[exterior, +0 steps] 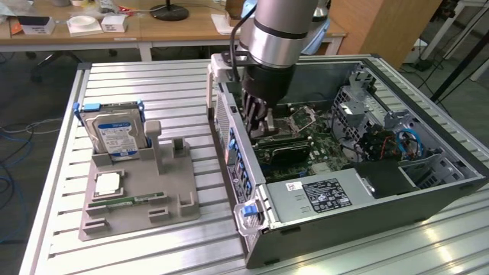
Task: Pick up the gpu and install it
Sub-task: 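Press down on the gpu until it lock into place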
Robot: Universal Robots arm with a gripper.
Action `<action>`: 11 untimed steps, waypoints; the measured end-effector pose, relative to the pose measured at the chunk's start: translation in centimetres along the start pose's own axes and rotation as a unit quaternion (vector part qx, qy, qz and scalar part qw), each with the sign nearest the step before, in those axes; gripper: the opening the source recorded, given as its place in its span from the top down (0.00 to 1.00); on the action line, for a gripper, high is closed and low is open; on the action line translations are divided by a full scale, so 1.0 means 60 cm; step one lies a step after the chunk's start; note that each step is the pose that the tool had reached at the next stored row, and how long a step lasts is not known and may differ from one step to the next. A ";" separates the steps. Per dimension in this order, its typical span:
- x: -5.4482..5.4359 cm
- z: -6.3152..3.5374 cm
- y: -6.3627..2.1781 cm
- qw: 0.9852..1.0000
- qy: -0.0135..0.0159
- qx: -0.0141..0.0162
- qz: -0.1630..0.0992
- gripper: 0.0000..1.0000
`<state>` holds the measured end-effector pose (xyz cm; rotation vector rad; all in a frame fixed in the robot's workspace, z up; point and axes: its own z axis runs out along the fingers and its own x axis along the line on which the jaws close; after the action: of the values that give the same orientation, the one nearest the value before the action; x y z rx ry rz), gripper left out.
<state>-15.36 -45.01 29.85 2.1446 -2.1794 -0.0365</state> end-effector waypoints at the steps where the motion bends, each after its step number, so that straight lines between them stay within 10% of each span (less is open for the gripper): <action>1: 0.000 0.000 0.003 1.000 0.000 0.000 0.000 0.89; 11: -0.001 0.006 0.004 1.000 0.002 0.002 0.000 0.89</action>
<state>-15.61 -44.97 29.52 2.1453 -2.1804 -0.0278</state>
